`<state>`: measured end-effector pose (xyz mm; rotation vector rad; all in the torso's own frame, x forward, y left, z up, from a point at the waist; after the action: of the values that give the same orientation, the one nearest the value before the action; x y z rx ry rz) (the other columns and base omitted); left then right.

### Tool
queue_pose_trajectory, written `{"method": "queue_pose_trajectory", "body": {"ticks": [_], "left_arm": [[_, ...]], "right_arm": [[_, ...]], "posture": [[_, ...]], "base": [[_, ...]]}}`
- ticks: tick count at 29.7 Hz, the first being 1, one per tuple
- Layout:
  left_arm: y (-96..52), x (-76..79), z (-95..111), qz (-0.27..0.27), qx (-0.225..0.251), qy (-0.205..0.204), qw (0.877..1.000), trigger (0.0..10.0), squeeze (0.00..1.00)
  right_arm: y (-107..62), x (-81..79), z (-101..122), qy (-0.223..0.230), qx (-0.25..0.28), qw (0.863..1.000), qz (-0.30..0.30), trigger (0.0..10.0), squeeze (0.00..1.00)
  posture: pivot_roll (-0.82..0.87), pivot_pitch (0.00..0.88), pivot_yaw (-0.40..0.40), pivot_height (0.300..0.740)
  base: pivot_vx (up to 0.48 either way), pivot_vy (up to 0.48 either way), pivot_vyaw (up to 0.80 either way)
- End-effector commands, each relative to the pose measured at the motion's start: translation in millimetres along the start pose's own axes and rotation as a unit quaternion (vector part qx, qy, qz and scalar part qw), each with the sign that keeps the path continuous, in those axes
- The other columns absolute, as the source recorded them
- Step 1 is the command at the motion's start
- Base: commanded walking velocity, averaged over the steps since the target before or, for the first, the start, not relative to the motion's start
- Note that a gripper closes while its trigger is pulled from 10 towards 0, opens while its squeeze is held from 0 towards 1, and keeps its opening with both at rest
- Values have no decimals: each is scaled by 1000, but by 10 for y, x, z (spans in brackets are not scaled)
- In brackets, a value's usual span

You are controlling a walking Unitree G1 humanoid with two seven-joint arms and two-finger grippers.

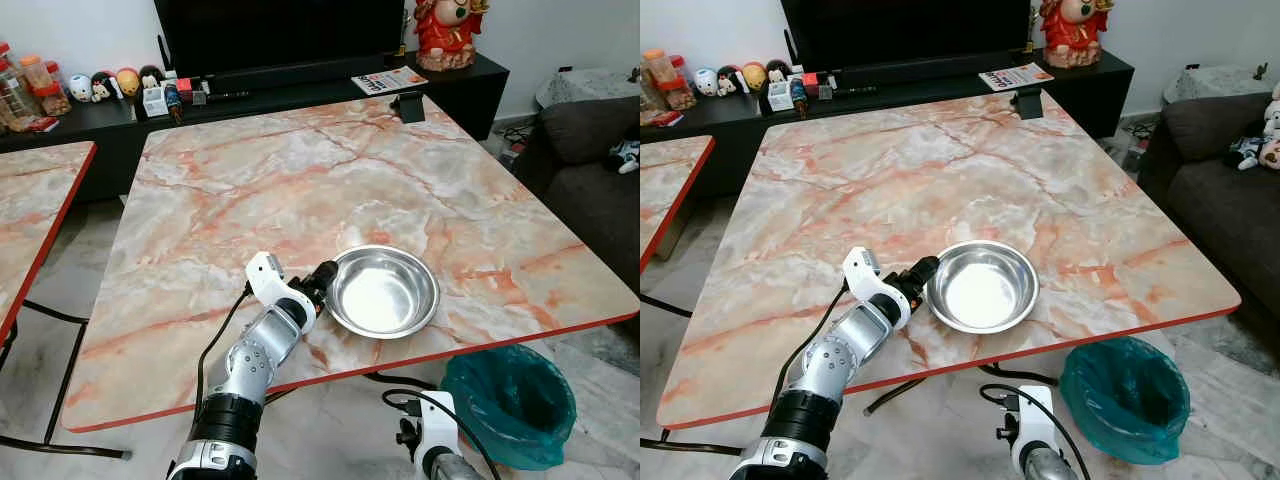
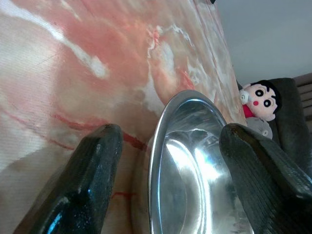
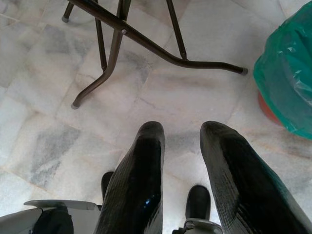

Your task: Setting the table

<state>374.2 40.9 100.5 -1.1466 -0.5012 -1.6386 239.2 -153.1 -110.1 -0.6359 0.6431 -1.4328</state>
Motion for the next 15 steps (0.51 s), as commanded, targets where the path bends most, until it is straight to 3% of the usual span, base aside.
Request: {"method": "queue_pose_trajectory", "body": {"ticks": [1,15], "left_arm": [[138,709,-46,-83,-6,-6,997,10000,1000],[138,709,-46,-83,-6,-6,997,10000,1000]], "right_arm": [[7,-19,24,3,3,1000,0,10000,0],[7,-19,24,3,3,1000,0,10000,0]], "posture": [[30,0,67,740],[30,0,67,740]], "base": [[0,0,0],[0,0,0]]}}
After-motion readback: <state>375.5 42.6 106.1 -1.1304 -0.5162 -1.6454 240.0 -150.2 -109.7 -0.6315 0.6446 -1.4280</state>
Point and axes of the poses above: a point about 5 cm out from each wrist's last joint towards the gripper, its own y axis pointing out of the wrist towards the gripper, its own z axis along the axis of the wrist's last joint, x = y × z, the point moved 5 cm from there along y, pointing out of the wrist towards the gripper, and after that the axes turned 4 degrees about -y, right-handed, at the moved point
